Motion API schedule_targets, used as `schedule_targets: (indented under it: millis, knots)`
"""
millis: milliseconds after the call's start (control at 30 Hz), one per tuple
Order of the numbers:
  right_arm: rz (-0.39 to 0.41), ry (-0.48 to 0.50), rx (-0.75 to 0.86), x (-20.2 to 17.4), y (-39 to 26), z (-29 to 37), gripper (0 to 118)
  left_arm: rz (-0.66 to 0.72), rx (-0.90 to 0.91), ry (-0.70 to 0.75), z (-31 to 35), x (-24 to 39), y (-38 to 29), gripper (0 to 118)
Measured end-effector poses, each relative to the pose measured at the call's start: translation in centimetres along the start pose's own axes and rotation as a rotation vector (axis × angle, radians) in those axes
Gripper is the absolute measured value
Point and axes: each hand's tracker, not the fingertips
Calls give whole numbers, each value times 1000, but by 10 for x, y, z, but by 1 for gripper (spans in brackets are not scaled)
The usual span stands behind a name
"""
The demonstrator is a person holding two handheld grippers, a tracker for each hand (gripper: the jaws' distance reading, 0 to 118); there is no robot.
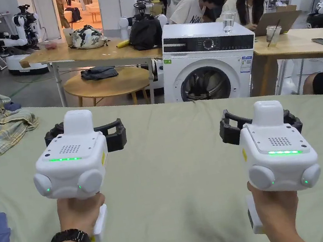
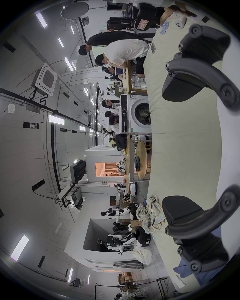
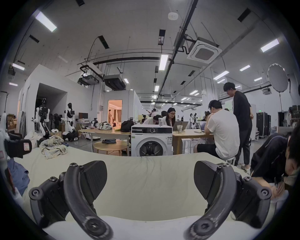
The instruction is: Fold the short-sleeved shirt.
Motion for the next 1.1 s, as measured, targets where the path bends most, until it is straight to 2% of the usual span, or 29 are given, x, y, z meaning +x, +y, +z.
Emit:
schedule_targets:
  millis: [133,400,567,1100]
  knots:
    - [30,3,5,3,4,-4,108,-4,16,-4,1,-7,6,115]
    - [-31,-20,10,8,11,-8,108,-35,12,1,-1,-6,5,115]
    - [20,3,6,3,7,-7,108,-31,8,2,-2,-1,1,115]
    - [-4,-5,-32,3,-2,-3,108,-45,21,-4,2,3,0,115]
